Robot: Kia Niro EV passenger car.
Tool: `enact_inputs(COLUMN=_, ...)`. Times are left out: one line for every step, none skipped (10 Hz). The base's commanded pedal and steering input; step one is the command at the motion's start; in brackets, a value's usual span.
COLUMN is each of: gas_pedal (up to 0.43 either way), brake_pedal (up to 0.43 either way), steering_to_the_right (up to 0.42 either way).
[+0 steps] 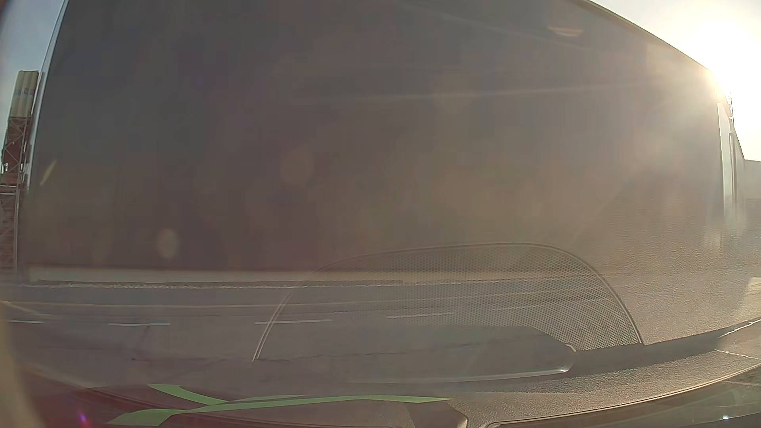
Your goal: Follow the waypoints while adhering to traffic rules and regulations
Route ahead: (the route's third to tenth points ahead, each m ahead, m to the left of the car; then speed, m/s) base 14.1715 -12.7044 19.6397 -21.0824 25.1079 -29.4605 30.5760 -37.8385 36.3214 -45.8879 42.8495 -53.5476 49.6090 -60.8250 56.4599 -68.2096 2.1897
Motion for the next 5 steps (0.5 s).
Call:
enact_inputs(gas_pedal=0.138, brake_pedal=0.000, steering_to_the_right=0.722)
enact_inputs(gas_pedal=0.150, brake_pedal=0.000, steering_to_the_right=0.720)
enact_inputs(gas_pedal=0.150, brake_pedal=0.000, steering_to_the_right=0.713)
enact_inputs(gas_pedal=0.150, brake_pedal=0.000, steering_to_the_right=0.704)
enact_inputs(gas_pedal=0.150, brake_pedal=0.000, steering_to_the_right=0.684)
